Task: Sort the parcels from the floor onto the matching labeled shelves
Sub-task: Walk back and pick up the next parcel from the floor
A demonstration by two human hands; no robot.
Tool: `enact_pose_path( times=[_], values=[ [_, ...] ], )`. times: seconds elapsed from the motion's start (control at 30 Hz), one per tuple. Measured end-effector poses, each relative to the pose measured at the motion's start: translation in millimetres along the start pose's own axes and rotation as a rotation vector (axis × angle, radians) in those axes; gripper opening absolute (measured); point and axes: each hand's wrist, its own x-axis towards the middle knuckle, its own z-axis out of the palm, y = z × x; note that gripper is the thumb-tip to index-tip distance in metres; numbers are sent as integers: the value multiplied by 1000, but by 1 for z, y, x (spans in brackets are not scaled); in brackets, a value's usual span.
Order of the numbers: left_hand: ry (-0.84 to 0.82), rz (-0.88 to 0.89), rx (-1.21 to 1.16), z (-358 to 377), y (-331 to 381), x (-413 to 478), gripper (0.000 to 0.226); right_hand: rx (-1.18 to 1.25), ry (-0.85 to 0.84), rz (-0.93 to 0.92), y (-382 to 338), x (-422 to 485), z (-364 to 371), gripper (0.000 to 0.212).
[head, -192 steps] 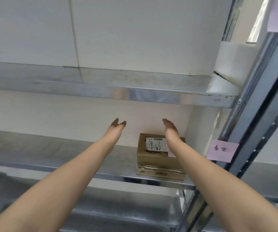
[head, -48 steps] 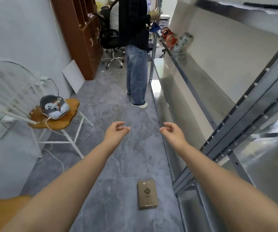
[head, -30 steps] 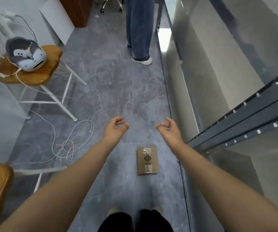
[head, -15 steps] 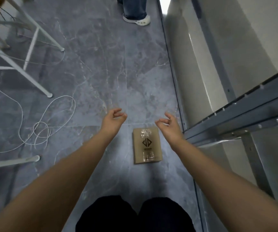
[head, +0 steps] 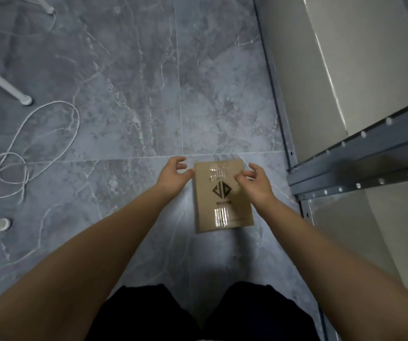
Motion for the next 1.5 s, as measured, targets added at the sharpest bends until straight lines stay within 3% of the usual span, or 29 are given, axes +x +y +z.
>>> enact_pose_path(
  times=[0.23, 0.37, 0.43, 0.5, 0.63, 0.8, 0.97, 1.13, 1.27, 1.43, 1.5],
  values=[
    [-53, -36, 82, 36, -39, 24, 54, -122, 12, 14, 40, 31, 0, 71],
    [-137, -264, 51, 52, -59, 29, 75, -114, -33, 128, 59, 39, 3, 76],
    [-249, -376, 26, 60, -64, 25, 69, -106, -86, 188, 68, 38, 8, 69],
    [-271, -368, 20, 65, -67, 23, 61, -94, -120, 201, 72, 35, 14, 58],
    [-145, -250, -86, 63, -62, 25, 52, -46, -112, 192, 72, 33, 19, 62],
    [-47, -177, -283, 50, -32, 22, 38, 110, -77, 208, 53, 25, 19, 44],
    [-16, -230, -386, 30, 4, -12, 30, 140, -76, 193, 3, -12, -2, 52],
    [-64, -260, -486, -29, 93, -85, 69, 142, -97, 125, -92, -90, -41, 58],
    [-182, -152, -510, -91, 191, -147, 52, 121, -119, 56, -193, -159, -77, 64],
    [-153, -46, -560, -165, 309, -226, 35, 137, -153, -40, -315, -252, -129, 57],
    [-134, -22, -594, -194, 355, -259, 26, 180, -169, -88, -358, -287, -149, 63]
  ],
)
